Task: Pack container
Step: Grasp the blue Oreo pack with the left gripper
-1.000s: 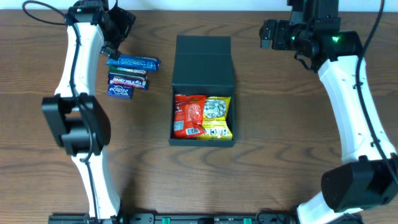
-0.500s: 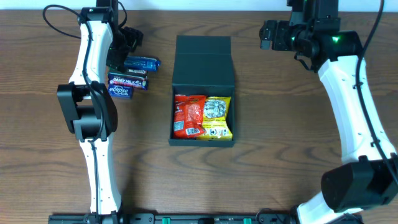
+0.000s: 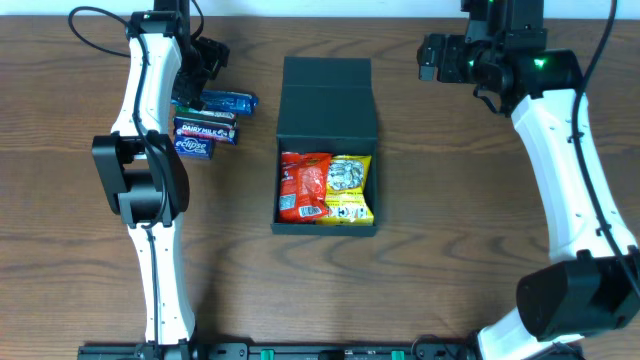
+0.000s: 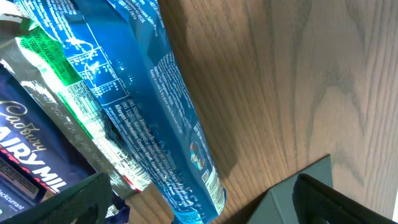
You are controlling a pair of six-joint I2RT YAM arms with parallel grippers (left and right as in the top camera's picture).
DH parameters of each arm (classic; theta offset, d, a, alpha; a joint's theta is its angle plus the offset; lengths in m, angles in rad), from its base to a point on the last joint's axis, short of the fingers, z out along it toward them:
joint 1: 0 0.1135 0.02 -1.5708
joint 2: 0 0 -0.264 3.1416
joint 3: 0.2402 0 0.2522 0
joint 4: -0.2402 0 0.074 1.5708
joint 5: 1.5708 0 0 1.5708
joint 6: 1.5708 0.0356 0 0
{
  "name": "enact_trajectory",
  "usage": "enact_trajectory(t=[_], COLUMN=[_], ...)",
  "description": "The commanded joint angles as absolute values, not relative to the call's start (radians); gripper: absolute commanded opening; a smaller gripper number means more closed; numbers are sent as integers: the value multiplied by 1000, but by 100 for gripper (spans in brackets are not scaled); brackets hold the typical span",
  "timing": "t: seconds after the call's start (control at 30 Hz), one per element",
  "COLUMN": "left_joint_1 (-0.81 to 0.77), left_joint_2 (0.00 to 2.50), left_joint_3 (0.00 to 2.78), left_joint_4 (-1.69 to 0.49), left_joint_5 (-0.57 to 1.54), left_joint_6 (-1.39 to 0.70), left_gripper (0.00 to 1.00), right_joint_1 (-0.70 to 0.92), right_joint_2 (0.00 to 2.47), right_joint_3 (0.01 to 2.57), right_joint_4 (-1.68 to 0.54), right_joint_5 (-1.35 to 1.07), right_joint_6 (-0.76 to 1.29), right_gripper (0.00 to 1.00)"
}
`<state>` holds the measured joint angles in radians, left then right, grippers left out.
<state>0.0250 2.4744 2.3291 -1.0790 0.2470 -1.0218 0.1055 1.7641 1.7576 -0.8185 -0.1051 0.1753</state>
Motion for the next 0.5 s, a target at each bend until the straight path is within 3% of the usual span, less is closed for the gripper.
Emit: enact_trajectory(t=[0.0,0.33,0.47], left_joint_1=[23,26,26], left_joint_2=[2506,2550,2553], left_joint_3=[2341,2341,2341], left_joint_4=[-1095,-1097,-1081], left_joint_5=[229,241,233], left_joint_6=[-1025,-1025,-1021], left_gripper=[93,89,81], right_joint_1=[99,99,99], right_joint_2=[1758,1758,1758], right_joint_3=[1763,1763,1763], right_joint_4=[-818,-820,-822], right_joint_5=[-112,-112,-112], right_joint_6=[186,186,186], right_gripper=[99,99,99])
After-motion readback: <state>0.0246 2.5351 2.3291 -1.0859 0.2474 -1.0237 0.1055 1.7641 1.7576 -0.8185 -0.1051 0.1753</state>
